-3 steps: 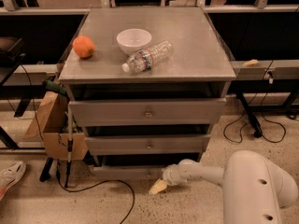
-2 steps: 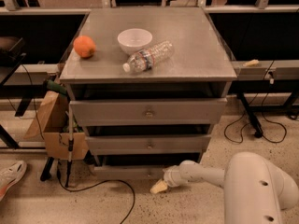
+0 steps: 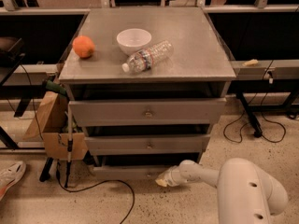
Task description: Close bottom drawer
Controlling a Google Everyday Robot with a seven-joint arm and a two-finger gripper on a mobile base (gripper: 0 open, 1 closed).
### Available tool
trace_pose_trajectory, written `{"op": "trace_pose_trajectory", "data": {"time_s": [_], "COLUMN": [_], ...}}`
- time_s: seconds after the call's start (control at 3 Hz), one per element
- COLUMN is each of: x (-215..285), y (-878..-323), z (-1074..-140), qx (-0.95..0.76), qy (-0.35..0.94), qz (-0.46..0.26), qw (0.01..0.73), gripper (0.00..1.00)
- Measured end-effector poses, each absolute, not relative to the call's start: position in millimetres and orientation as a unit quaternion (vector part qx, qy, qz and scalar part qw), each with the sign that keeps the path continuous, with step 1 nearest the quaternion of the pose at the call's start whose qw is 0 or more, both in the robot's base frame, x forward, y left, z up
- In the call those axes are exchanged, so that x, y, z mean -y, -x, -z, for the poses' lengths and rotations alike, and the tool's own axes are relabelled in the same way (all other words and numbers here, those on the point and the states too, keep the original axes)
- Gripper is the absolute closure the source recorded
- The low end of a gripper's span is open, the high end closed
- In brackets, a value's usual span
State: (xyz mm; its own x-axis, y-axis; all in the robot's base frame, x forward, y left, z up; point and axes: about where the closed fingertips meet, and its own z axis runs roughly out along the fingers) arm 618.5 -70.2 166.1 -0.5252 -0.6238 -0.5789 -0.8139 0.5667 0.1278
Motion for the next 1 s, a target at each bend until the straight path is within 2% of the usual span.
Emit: {"op": "trace_pose_trajectory", "data": {"time_s": [0.33, 0.67, 1.0], "x": [70, 68, 68], "y": [-632, -645, -643], "z": [-156, -156, -155], "qx": [-0.855, -0.857, -0.857], "qy": [0.414, 0.405, 0.404], "qz": [-0.194, -0.188, -0.188], "qw": [0.246, 0.257, 0.257], "gripper": [0.86, 1.0, 1.0]}}
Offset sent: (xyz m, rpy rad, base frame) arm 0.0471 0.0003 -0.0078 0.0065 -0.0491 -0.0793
